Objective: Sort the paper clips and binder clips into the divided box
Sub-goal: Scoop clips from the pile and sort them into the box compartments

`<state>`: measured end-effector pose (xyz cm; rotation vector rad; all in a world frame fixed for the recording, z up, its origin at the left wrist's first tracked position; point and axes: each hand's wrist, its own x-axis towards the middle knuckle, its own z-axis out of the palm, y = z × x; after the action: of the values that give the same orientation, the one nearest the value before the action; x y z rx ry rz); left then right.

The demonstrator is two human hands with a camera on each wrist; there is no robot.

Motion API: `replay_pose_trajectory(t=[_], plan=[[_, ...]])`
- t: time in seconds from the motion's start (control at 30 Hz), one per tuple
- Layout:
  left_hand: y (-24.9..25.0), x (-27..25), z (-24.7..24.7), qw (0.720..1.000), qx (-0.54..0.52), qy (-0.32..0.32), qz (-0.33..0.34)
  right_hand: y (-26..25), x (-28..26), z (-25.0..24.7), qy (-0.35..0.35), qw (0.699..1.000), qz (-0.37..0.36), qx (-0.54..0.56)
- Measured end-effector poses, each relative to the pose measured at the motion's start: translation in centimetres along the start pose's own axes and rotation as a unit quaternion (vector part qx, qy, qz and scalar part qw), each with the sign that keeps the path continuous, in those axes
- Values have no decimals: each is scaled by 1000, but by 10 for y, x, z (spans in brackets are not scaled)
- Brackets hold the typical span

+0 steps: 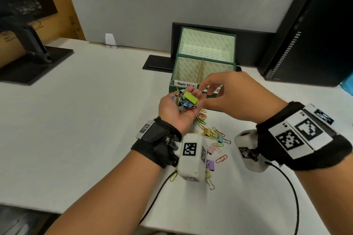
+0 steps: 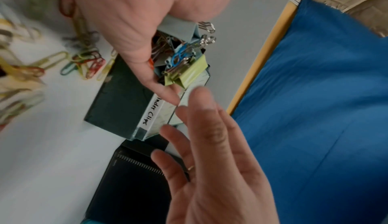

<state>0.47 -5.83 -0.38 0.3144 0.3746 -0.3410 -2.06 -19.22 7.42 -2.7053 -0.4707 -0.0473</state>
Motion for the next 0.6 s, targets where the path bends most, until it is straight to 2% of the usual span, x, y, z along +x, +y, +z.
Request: replay_pose_trajectory(t=[0.13,0.23,0.37,0.5,0.6], plan=[[5,3,5,998,50,-31,33,-10,13,2,-36,999,-3,-2],[6,2,0,998,55,-36,24,-13,22,12,-59,998,8,-9],[12,9,-2,999,-28,-11,-14,-9,35,25,-45,999,14,-2],[12,13,-1,998,-53,-17,7,-5,47,26,-37,999,14,6],[10,16,-4,998,-58,5,14,-1,50,22,-37,999,16,16]])
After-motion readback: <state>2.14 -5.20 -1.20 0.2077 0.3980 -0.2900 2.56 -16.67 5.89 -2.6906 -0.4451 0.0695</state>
